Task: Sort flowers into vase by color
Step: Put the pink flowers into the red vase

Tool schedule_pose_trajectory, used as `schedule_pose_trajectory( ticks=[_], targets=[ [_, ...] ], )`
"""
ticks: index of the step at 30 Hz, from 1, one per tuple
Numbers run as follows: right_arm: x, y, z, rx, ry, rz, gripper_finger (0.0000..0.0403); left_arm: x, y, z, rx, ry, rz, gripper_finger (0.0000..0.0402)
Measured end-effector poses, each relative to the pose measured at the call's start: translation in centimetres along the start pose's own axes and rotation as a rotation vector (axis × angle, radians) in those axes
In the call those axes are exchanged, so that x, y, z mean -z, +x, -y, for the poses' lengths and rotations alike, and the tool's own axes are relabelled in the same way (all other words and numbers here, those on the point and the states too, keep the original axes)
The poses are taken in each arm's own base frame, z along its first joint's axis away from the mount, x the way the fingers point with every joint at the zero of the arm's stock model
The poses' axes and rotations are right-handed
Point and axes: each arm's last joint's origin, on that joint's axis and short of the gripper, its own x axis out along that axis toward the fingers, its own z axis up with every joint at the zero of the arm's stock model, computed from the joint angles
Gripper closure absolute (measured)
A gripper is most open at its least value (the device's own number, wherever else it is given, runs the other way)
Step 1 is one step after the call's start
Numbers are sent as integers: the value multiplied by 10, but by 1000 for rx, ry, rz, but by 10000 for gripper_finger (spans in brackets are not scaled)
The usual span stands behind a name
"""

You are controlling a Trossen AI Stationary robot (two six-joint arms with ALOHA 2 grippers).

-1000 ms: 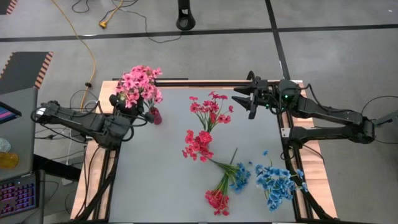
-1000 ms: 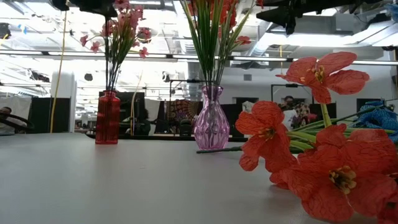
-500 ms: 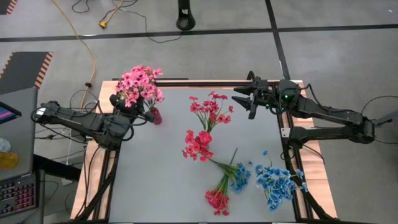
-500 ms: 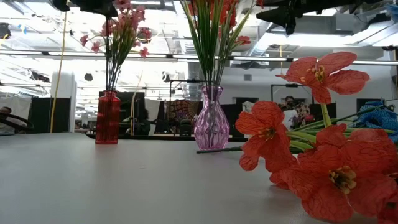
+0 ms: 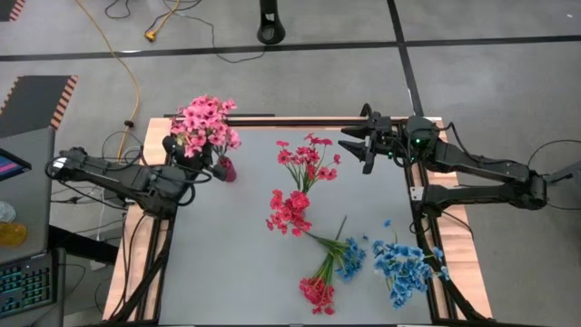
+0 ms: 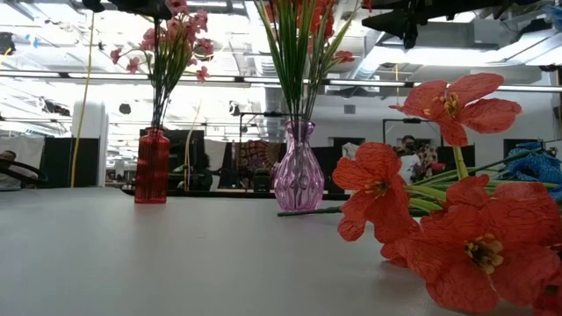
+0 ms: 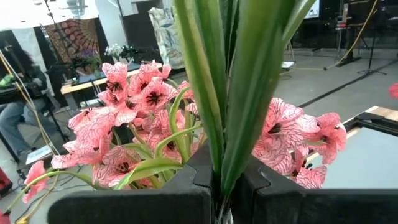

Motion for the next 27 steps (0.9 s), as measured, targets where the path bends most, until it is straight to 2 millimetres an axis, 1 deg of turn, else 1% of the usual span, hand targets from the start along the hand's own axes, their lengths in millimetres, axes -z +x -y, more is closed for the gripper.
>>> schedule_pose_trajectory(
  ticks=[9,14,23,27],
  targets=[
    [0,0,0,0,0,0,177,1,0,1,36,33,-5,395],
    [0,0,0,0,0,-1,177,6,0,2,70,78,-23,395],
    [0,0,0,1,1,-4,177,14,3,17,119,179,-47,395],
    [1,0,0,1,1,-7,177,17,4,22,109,169,-53,395]
  ],
)
